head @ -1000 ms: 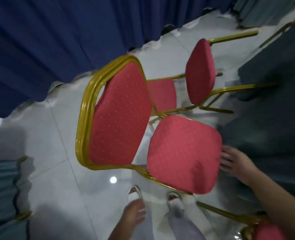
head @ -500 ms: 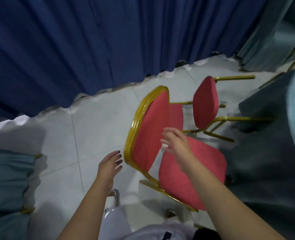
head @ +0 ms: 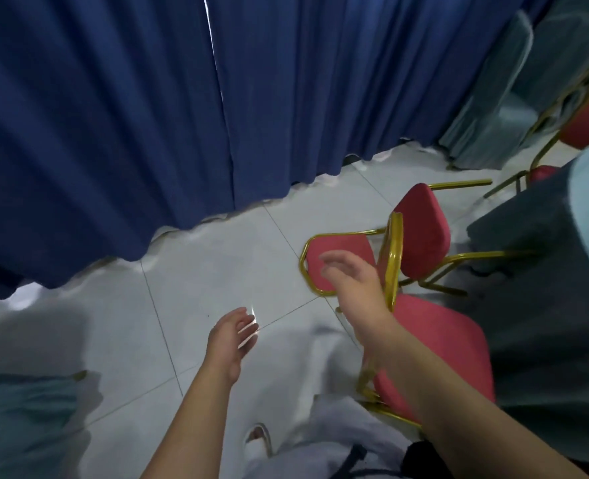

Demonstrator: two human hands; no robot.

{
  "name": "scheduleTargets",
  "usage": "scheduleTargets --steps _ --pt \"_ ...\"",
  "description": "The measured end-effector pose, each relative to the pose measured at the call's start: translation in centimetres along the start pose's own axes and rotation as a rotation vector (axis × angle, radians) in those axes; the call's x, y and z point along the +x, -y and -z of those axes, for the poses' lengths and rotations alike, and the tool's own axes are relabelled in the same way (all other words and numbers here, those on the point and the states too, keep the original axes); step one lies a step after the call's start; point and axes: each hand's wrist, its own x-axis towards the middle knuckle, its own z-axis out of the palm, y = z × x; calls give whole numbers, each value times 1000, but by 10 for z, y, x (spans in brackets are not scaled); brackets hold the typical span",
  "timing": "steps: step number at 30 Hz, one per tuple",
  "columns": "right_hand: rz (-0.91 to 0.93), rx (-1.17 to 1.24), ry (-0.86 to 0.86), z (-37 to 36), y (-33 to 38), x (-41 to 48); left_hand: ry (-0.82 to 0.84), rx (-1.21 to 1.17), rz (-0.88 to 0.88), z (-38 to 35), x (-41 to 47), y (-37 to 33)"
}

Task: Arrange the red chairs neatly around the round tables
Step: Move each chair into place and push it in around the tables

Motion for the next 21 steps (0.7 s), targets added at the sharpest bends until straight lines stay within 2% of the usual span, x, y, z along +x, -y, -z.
scheduleTargets --steps 5,10,15,18,21 --pt "-97 33 -60 -35 10 39 113 49 63 9 32 -27" --pt "-139 146 -168 -56 8 123 130 150 79 14 92 -76" --pt "-208 274 -284 -86 16 236 75 272 27 2 160 -179" --pt "-219 315 -251 -103 37 298 74 371 -36 -21 194 -257" --pt "-193 290 -185 -118 60 363 63 370 -160 -57 230 -323"
